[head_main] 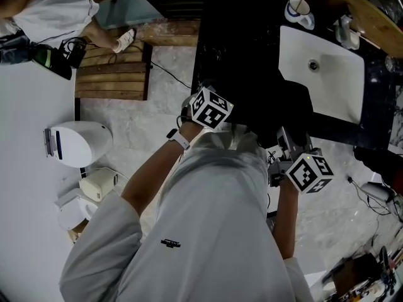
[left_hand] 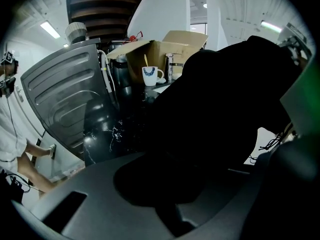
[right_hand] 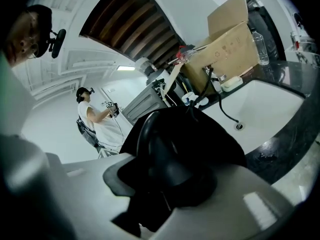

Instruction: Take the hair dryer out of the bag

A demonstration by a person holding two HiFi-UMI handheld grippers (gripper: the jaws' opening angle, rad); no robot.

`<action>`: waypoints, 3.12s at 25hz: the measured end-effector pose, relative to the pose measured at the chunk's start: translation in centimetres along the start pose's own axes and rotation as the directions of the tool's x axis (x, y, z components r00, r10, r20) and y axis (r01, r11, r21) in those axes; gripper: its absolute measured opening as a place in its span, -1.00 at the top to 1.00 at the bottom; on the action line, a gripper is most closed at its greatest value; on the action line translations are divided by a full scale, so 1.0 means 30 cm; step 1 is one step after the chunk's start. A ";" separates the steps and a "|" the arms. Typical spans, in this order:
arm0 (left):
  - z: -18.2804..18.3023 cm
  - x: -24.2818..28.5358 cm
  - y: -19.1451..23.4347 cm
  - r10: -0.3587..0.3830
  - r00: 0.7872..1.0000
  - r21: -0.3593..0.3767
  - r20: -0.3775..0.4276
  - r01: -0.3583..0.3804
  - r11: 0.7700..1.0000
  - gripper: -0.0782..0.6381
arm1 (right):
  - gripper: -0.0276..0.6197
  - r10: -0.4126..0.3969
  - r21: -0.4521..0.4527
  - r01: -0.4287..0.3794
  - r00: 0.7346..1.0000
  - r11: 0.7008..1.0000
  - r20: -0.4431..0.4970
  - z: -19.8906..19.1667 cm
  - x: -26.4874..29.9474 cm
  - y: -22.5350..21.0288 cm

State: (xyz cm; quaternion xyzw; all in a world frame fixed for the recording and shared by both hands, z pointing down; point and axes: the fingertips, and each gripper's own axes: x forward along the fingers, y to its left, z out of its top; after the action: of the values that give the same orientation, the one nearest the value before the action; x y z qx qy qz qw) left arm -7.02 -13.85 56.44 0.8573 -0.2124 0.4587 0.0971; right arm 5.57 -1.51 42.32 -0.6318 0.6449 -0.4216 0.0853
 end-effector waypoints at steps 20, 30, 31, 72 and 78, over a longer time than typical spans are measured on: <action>0.012 0.012 0.025 0.015 0.999 0.040 -0.033 -0.013 0.999 0.76 | 0.43 -0.115 0.078 0.111 0.992 0.991 0.052 0.049 -0.230 -0.182; 0.033 0.033 0.097 0.076 0.995 0.043 -0.058 -0.073 0.996 0.76 | 0.43 -0.135 0.139 0.121 0.986 0.983 0.093 0.058 -0.360 -0.224; 0.034 0.034 0.103 0.081 0.995 0.039 -0.060 -0.079 0.996 0.76 | 0.43 -0.136 0.143 0.122 0.986 0.982 0.098 0.062 -0.375 -0.228; 0.543 -0.308 -0.622 -0.480 0.814 0.050 0.328 0.493 0.869 0.46 | 0.43 -0.280 0.039 0.288 0.880 0.957 0.383 0.405 -0.723 -0.281; 0.647 -0.551 -0.851 -0.728 0.312 -0.450 0.611 0.893 0.005 0.31 | 0.43 -0.240 0.079 0.228 0.887 0.971 0.395 0.443 -0.665 -0.250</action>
State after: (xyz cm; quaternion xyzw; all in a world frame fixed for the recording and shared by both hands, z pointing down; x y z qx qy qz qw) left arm 10.91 6.42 32.61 0.7316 0.1507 0.0923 0.6584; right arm 23.43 11.53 30.40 -0.7764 0.5264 -0.2997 0.1739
